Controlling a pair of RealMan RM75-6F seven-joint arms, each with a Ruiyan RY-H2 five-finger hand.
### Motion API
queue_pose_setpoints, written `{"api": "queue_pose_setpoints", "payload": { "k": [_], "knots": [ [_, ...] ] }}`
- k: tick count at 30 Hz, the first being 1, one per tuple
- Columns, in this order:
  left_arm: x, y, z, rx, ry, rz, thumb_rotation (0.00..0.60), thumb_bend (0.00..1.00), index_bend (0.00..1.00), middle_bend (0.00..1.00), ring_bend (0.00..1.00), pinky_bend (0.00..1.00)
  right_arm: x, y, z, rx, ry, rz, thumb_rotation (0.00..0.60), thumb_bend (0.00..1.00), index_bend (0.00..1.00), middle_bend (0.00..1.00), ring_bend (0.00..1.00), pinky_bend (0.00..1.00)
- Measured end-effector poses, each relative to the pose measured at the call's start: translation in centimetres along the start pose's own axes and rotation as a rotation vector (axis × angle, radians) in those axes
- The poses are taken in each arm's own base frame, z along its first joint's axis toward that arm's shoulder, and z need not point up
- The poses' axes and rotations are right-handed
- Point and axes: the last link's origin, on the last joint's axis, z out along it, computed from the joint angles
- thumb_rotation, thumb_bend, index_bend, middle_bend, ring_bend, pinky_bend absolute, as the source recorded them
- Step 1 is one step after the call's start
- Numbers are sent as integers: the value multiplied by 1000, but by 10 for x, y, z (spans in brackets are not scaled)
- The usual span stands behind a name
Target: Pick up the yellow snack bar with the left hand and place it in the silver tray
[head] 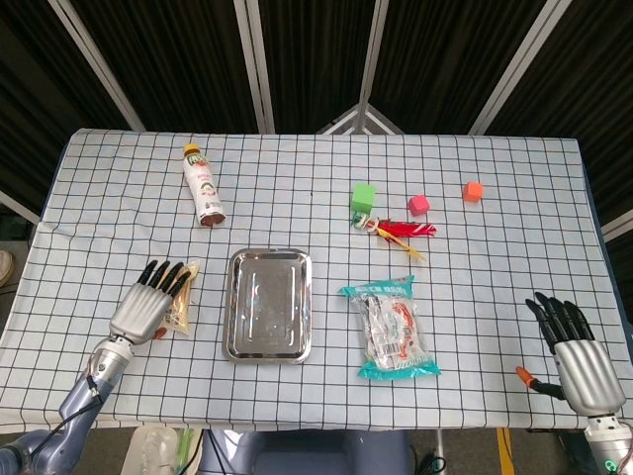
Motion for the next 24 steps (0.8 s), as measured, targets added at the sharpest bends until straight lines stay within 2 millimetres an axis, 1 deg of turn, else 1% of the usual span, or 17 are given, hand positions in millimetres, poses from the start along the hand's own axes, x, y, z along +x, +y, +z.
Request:
{"api": "queue_pose_setpoints", "payload": {
  "k": [6, 8, 9, 10, 11, 12, 13, 15, 18, 24],
  "knots": [
    [-6, 7, 16, 11, -52, 41, 600, 31, 7, 0, 0, 25, 3, 0, -3, 4, 13, 2, 600, 255, 0, 0, 0, 11],
    [-7, 15, 23, -5, -51, 49, 600, 35, 59, 27, 2, 57, 3, 0, -3, 6, 10, 0, 600, 255, 0, 0, 0, 11],
    [-7, 18, 26, -12, -46, 49, 600, 49, 131, 82, 22, 95, 3, -1, -3, 6, 8, 0, 600, 255, 0, 0, 0, 11],
    [-7, 21, 28, -18, -39, 51, 600, 64, 182, 129, 48, 124, 3, -1, -3, 7, 6, 0, 600, 255, 0, 0, 0, 11],
    [-7, 24, 30, -26, -25, 56, 600, 96, 270, 233, 124, 187, 3, -1, -3, 7, 5, -1, 600, 254, 0, 0, 0, 11],
    [-6, 26, 30, -31, -11, 62, 600, 117, 321, 311, 204, 237, 3, -1, -4, 8, 4, -1, 600, 255, 0, 0, 0, 11],
    [-5, 29, 31, -37, 7, 68, 600, 132, 355, 379, 272, 284, 3, -1, -4, 9, 3, -1, 600, 254, 0, 0, 0, 11],
    [-2, 33, 31, -50, 53, 74, 600, 145, 393, 447, 334, 340, 3, -1, -4, 7, 3, -1, 600, 254, 0, 0, 0, 11],
    [2, 37, 27, -70, 104, 47, 600, 151, 426, 490, 371, 386, 4, 0, -4, 4, 4, 1, 600, 255, 0, 0, 0, 11],
    [12, 37, 11, -95, 148, 5, 600, 132, 402, 474, 377, 378, 2, 0, -4, 4, -5, 1, 600, 254, 0, 0, 0, 11]
  ]
}}
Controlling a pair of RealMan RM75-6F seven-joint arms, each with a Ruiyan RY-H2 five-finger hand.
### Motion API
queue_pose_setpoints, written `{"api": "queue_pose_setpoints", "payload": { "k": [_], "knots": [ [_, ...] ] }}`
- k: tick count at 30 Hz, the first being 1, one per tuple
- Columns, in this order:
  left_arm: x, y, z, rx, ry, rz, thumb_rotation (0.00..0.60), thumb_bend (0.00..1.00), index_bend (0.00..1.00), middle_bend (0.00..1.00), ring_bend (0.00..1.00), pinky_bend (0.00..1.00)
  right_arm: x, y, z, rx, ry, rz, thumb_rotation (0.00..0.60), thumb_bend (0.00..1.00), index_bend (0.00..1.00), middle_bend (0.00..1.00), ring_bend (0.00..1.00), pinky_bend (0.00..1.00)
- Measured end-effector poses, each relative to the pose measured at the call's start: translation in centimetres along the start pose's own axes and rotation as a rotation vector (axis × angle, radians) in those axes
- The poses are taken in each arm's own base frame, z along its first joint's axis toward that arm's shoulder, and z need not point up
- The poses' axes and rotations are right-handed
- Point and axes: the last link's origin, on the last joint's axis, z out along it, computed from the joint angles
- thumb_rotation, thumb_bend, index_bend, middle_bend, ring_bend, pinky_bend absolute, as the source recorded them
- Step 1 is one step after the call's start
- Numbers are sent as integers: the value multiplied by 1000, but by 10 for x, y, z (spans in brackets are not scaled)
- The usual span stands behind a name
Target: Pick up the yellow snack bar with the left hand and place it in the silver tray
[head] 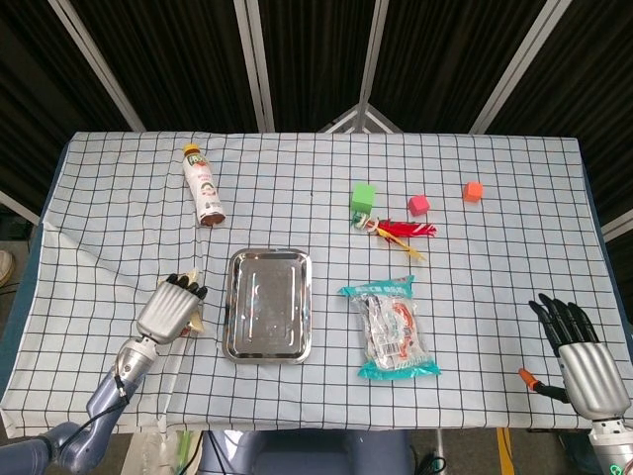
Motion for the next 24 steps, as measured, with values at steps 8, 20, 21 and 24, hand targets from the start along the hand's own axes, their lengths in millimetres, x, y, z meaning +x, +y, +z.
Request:
{"api": "queue_pose_setpoints", "payload": {
  "k": [8, 20, 21, 24],
  "knots": [
    [24, -7, -27, -20, 9, -56, 600, 120, 387, 454, 364, 364, -1, -1, 1, 4, -7, 2, 600, 254, 0, 0, 0, 11],
    [46, 27, 15, -116, 143, -146, 600, 109, 388, 432, 332, 297, 0, -5, 2, 25, -5, 15, 600, 254, 0, 0, 0, 11],
    [46, 34, 22, -131, 148, -150, 600, 107, 385, 427, 326, 291, 0, -4, 3, 25, -5, 17, 600, 254, 0, 0, 0, 11],
    [45, 58, 45, -183, 147, -159, 600, 106, 338, 373, 280, 266, 0, -3, 5, 24, -8, 21, 600, 254, 0, 0, 0, 11]
  ]
}}
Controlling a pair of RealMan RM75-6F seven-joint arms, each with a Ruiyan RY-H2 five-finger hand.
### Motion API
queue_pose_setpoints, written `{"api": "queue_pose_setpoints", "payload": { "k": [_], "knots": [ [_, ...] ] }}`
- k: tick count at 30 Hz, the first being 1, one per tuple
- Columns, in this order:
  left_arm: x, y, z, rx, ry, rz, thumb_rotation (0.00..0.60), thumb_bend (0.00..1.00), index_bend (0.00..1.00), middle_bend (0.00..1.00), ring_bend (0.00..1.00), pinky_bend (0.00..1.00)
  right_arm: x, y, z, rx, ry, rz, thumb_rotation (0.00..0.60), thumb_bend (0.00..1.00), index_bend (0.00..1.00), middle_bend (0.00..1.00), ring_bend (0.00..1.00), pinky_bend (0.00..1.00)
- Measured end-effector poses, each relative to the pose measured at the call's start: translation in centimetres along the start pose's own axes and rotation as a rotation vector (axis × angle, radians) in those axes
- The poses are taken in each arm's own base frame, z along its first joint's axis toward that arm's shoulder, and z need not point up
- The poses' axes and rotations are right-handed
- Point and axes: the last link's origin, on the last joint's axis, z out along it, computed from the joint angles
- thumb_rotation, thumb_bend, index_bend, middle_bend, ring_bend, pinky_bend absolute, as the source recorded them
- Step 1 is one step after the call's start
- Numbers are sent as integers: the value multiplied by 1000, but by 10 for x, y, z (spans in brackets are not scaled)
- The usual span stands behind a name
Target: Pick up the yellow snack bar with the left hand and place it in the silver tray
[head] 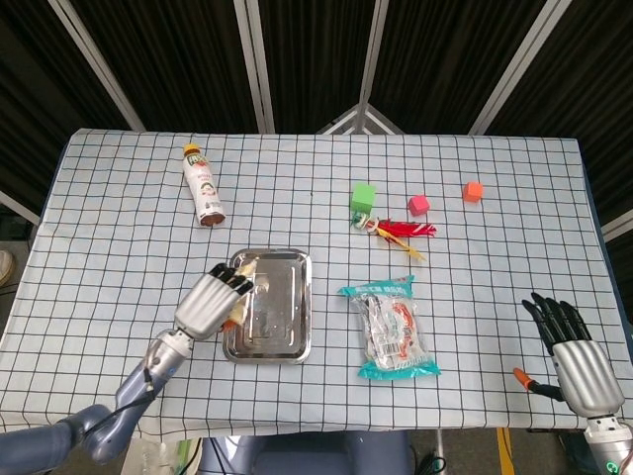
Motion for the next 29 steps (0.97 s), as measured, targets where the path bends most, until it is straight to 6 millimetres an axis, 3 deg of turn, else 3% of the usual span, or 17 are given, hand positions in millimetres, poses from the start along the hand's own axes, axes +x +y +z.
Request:
{"api": "queue_pose_setpoints", "payload": {
  "k": [4, 5, 9, 13, 16, 19, 24, 29],
  "knots": [
    [-15, 28, 33, -63, -28, -2, 600, 74, 60, 57, 19, 177, 0, 3, 2, -7, -5, 3, 600, 255, 0, 0, 0, 11],
    [-20, 35, 39, -78, -46, 2, 600, 70, 21, 19, 1, 155, 0, 4, 2, -10, -7, 3, 600, 255, 0, 0, 0, 11],
    [-25, 43, 43, -96, -81, 24, 600, 67, 0, 0, 0, 102, 0, 7, 1, -21, -11, 1, 600, 254, 0, 0, 0, 11],
    [-12, 43, 29, -96, -42, -3, 600, 65, 0, 0, 0, 68, -1, 8, 0, -22, -21, -4, 600, 254, 0, 0, 0, 11],
    [7, 30, 2, -79, 23, -9, 600, 64, 0, 0, 0, 63, -1, 6, -1, -14, -19, -8, 600, 255, 0, 0, 0, 11],
    [26, 8, -38, -20, 93, 7, 600, 53, 0, 0, 0, 50, -1, 4, -2, -11, -17, -11, 600, 255, 0, 0, 0, 11],
    [44, -32, -138, 215, 142, 24, 600, 46, 0, 0, 0, 16, -3, 0, -3, -4, -20, -20, 600, 255, 0, 0, 0, 11],
    [36, -52, -242, 580, 99, 62, 600, 46, 0, 0, 0, 0, -5, -4, -4, 3, -19, -32, 600, 254, 0, 0, 0, 11]
  ]
}}
